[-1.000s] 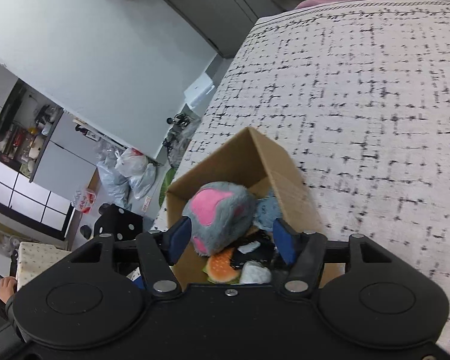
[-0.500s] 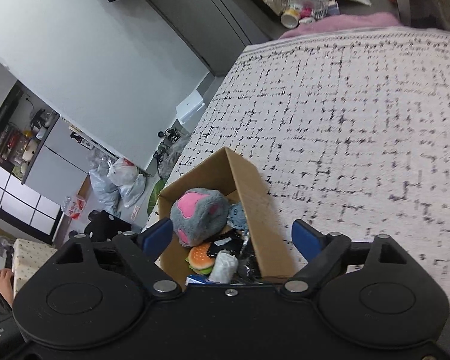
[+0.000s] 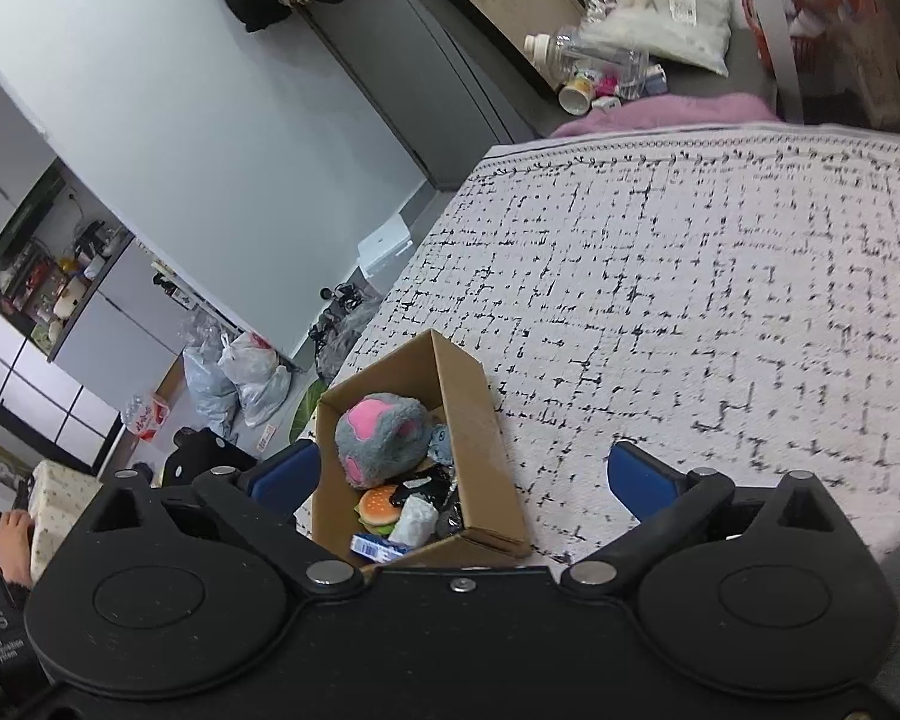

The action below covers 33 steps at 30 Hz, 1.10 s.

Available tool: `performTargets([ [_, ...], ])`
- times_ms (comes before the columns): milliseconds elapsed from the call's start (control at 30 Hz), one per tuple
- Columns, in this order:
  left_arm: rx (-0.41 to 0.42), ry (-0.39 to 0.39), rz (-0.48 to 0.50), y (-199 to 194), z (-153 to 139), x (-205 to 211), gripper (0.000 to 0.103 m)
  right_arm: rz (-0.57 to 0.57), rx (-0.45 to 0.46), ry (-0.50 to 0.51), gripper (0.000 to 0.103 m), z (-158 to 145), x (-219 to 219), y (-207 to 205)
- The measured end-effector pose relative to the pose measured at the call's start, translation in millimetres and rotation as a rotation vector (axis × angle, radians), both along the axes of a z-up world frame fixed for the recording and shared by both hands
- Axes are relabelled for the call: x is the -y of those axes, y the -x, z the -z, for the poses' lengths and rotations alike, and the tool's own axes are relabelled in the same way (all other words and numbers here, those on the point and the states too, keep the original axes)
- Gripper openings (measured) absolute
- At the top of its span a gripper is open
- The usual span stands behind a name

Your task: Organize soft objects

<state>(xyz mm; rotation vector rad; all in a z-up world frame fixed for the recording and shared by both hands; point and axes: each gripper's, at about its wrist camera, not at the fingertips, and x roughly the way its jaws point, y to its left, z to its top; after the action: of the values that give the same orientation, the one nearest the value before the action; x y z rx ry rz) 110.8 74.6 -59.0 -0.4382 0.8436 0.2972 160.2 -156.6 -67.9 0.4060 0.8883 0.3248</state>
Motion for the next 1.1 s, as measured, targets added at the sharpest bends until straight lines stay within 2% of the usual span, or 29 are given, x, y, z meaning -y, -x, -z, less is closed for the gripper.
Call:
performTargets([
  [100, -0.005, -0.040, 0.001, 7, -8, 7, 0.091, -0.016, 0.005, 0.010, 0.103, -4, 5, 8],
  [367, -0.003, -0.088, 0.026, 27, -25, 24, 0.092, -0.049, 0.039, 0.054, 0.103, -16, 17, 28],
  [467, -0.001, -0.105, 0.038, 36, -29, 30, 0.096, -0.069, 0.052, 0.076, 0.103, -21, 19, 35],
  [733, 0.024, -0.142, 0.080, 56, -43, 46, 0.098, -0.082, 0.083, 0.124, 0.103, -32, 28, 54],
  [800, 0.030, -0.150, 0.085, 61, -46, 48, 0.102, -0.087, 0.091, 0.142, 0.103, -35, 30, 60],
  [1100, 0.057, -0.174, 0.104, 82, -64, 53, 0.102, -0.129, 0.124, 0.194, 0.103, -51, 34, 84],
])
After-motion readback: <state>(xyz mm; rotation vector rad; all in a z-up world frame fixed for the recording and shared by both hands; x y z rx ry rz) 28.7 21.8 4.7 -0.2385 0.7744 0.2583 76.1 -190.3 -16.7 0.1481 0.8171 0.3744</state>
